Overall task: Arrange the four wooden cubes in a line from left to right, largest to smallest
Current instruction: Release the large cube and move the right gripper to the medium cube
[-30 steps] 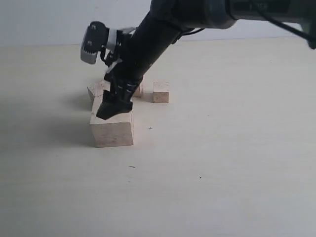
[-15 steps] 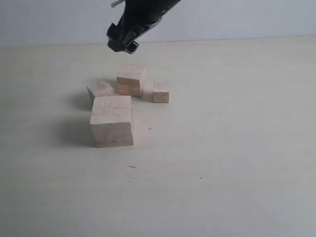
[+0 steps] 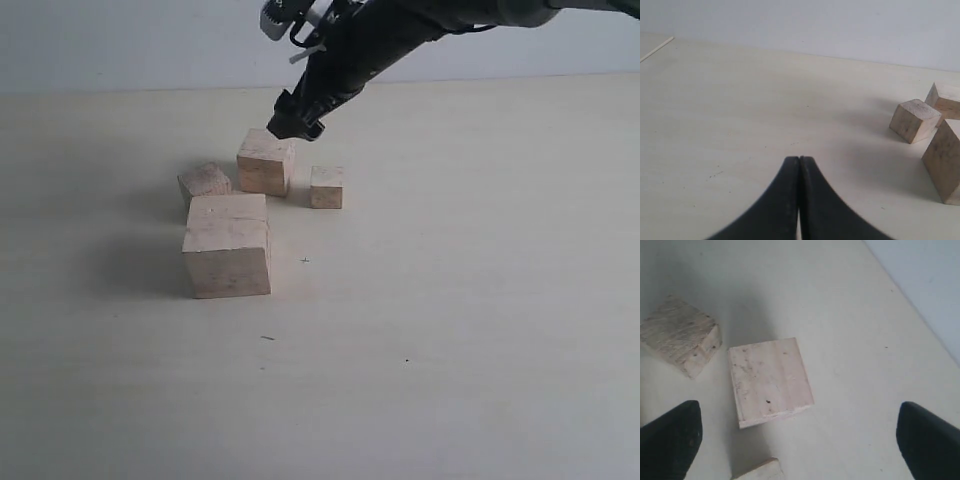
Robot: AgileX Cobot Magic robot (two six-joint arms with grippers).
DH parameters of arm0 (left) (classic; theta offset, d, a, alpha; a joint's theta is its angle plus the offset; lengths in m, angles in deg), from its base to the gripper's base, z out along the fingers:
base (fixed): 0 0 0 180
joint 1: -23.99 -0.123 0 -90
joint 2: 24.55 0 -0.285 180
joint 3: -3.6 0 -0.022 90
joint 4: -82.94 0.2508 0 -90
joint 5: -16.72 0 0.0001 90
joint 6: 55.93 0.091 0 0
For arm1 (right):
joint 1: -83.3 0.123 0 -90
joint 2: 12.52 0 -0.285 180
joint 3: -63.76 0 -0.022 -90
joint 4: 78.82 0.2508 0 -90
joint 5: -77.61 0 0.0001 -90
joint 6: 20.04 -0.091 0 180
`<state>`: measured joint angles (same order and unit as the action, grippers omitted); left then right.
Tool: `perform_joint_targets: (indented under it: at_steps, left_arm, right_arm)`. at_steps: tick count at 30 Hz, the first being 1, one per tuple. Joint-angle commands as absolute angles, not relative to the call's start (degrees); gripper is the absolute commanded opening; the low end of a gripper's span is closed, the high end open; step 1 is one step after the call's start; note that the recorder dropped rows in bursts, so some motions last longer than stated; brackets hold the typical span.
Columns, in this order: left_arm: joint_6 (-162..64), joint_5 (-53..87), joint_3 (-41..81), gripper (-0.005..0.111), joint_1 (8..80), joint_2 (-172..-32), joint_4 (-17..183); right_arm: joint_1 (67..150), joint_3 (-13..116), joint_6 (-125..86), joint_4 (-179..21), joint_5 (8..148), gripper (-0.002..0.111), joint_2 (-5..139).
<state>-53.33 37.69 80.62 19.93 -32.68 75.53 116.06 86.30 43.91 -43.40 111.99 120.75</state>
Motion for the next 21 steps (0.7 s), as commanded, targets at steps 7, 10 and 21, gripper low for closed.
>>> perform_joint_targets:
  at_steps: [7,10,21]
  left_arm:
    - [-53.43,37.20,80.81,0.000,20.21,-32.34,75.48]
    - [-53.43,37.20,80.81,0.000,20.21,-32.34,75.48]
    - [-53.43,37.20,80.81,0.000,20.21,-32.34,75.48]
  right_arm:
    - [109.41,86.44,64.98,-24.13,121.92,0.100,122.02]
    - [107.59,86.44,67.77,-20.66,124.56,0.100,122.02]
    - [106.33,86.44,75.98,-13.17,130.43,0.100,125.06]
